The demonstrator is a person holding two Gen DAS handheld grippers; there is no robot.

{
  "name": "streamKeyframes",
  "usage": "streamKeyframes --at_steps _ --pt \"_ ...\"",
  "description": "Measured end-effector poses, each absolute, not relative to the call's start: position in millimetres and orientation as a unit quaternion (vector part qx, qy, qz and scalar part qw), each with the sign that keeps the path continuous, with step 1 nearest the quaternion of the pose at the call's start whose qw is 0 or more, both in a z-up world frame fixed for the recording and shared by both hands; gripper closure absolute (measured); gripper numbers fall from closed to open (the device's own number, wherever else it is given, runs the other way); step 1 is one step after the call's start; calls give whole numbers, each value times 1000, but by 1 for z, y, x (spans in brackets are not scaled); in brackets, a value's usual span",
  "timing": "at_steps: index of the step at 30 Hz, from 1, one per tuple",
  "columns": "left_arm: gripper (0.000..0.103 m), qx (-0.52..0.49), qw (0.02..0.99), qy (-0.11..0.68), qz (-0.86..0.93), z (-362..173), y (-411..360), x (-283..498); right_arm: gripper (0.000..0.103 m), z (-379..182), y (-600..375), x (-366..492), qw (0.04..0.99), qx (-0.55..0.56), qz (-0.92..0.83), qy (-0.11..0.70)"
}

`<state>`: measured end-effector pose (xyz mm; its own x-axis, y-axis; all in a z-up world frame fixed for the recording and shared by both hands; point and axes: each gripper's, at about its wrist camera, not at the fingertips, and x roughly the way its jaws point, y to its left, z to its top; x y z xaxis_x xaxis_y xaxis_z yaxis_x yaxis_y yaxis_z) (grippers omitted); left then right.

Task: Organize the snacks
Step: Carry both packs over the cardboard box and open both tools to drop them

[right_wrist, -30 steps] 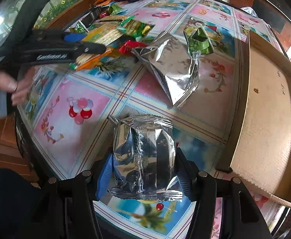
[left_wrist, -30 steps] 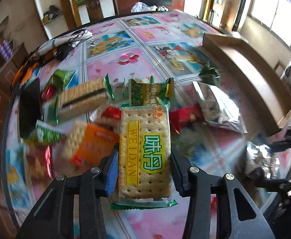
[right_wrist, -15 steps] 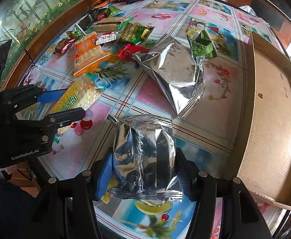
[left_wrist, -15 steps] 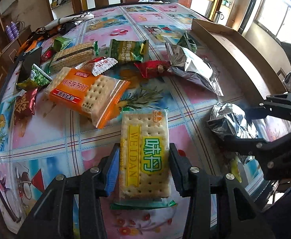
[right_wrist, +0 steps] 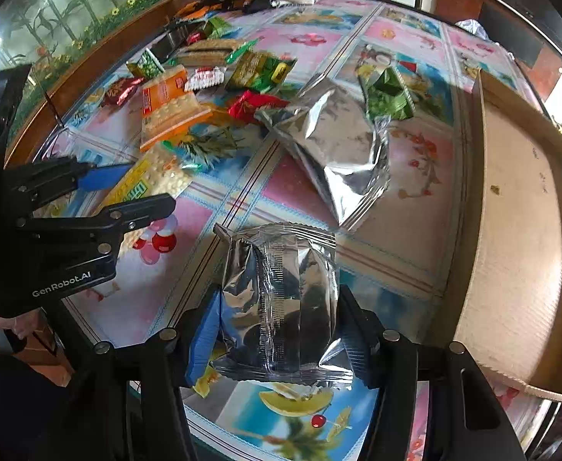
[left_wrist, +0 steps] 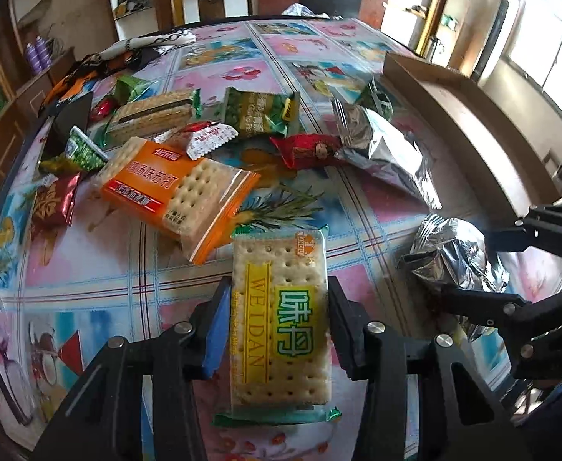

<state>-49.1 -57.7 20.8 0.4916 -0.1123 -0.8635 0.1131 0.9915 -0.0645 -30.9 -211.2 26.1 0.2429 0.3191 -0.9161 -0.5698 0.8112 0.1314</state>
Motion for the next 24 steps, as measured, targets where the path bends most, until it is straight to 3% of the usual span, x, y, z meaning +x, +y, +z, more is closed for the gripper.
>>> streamKeyframes --at_steps 24 --pt "58 25 875 474 -97 51 -94 -42 41 71 -267 -14 825 -44 237 511"
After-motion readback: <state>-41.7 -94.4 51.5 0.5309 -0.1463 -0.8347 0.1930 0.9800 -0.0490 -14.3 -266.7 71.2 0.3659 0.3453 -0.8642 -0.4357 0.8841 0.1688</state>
